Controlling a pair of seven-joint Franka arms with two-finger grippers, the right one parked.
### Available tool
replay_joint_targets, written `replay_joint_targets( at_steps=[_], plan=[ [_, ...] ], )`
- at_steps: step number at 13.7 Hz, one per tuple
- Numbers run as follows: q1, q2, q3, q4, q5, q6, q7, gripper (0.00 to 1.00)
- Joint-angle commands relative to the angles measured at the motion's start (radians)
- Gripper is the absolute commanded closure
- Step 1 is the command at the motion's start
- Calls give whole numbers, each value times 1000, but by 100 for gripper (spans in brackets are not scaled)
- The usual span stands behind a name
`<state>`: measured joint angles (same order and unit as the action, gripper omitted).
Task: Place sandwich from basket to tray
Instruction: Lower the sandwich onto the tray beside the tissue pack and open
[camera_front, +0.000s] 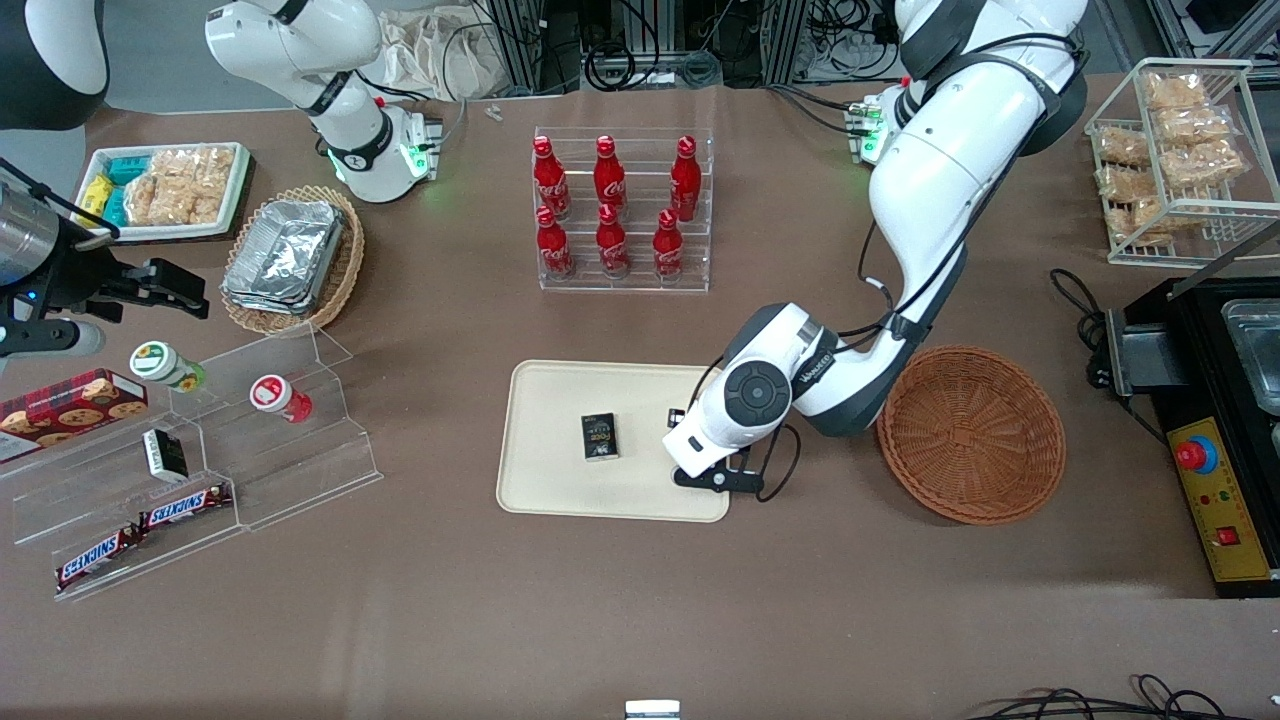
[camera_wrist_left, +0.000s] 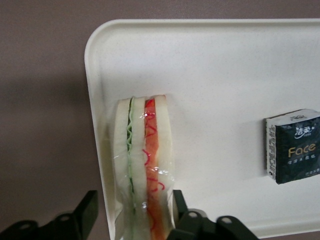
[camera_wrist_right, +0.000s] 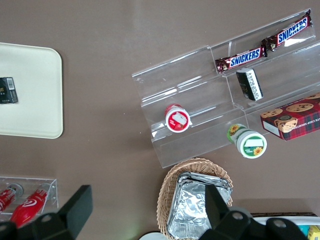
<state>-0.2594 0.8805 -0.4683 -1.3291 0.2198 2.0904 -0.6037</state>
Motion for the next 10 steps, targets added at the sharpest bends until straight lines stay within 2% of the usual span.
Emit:
replay_joint_targets(
  at_steps=[1,4,7,10],
  plan=[
    [-12,12,5,33,4,-13,-53,1],
    [2,-17,3,44,3,-91,-76,1],
    [11,-110,7,74,15,-248,-77,1],
    [101,-216,4,70,16,-386,-64,1]
  ],
)
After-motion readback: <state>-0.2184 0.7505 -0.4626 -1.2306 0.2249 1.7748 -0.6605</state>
